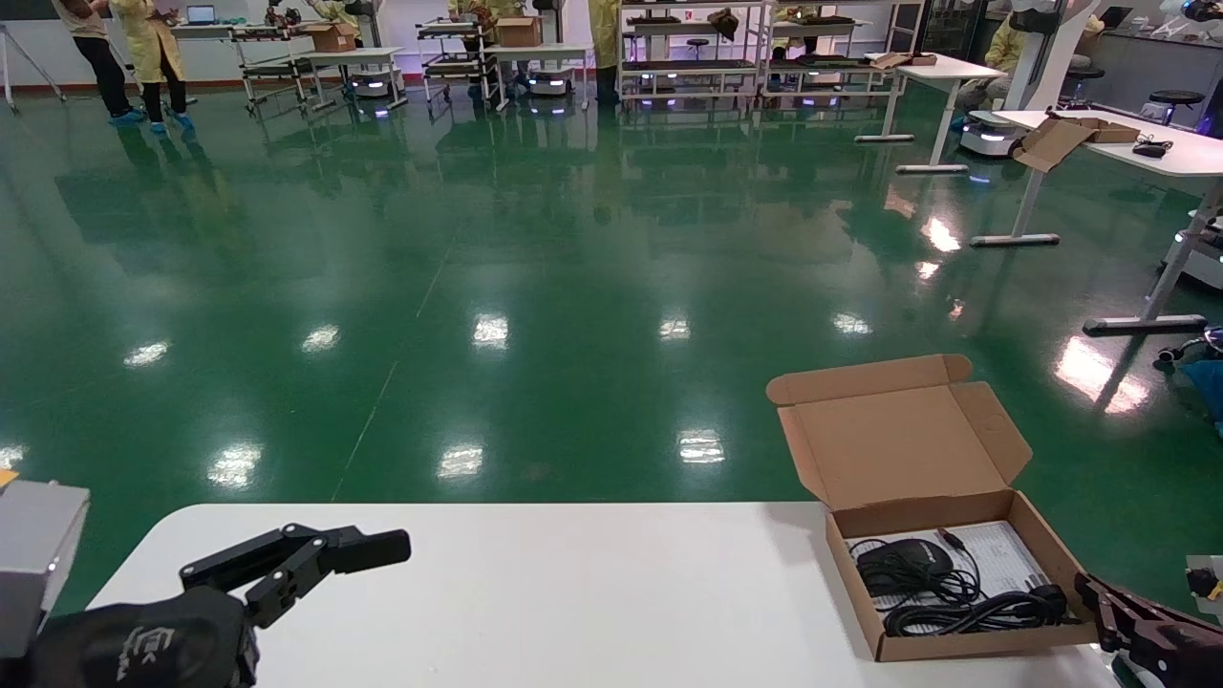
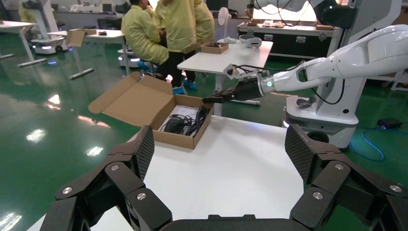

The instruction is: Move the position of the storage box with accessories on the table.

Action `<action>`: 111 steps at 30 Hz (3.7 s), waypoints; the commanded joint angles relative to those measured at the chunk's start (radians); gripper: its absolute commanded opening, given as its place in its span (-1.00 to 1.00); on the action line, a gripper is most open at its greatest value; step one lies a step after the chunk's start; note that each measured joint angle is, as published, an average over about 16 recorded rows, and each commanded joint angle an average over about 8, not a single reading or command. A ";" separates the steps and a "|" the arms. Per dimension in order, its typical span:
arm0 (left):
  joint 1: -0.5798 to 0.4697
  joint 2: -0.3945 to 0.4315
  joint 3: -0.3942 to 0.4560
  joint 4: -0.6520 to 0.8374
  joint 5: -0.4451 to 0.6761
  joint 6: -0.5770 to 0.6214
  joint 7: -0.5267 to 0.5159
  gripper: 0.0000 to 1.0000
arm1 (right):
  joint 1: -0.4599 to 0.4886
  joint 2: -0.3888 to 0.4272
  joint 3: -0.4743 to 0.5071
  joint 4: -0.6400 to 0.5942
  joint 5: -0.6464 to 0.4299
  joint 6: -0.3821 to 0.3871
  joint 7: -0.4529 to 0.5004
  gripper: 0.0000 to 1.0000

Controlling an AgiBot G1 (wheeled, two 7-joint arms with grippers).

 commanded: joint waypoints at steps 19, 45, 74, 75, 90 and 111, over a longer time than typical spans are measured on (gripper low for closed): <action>0.000 0.000 0.000 0.000 0.000 0.000 0.000 1.00 | -0.008 0.015 -0.004 -0.004 -0.006 0.019 0.004 0.39; 0.000 0.000 0.000 0.000 0.000 0.000 0.000 1.00 | 0.016 -0.029 -0.012 -0.019 -0.017 0.198 -0.013 1.00; 0.000 0.000 0.000 0.000 0.000 0.000 0.000 1.00 | 0.116 0.032 0.009 0.044 0.012 0.090 0.011 1.00; 0.000 0.000 0.000 0.000 0.000 0.000 0.000 1.00 | 0.122 0.035 0.012 0.050 0.016 0.075 0.014 1.00; 0.000 0.000 0.000 0.000 0.000 0.000 0.000 1.00 | 0.125 0.054 0.045 0.116 0.004 0.002 0.042 1.00; 0.000 0.000 0.000 0.000 0.000 0.000 0.000 1.00 | 0.010 0.145 0.260 0.535 -0.216 -0.281 0.233 1.00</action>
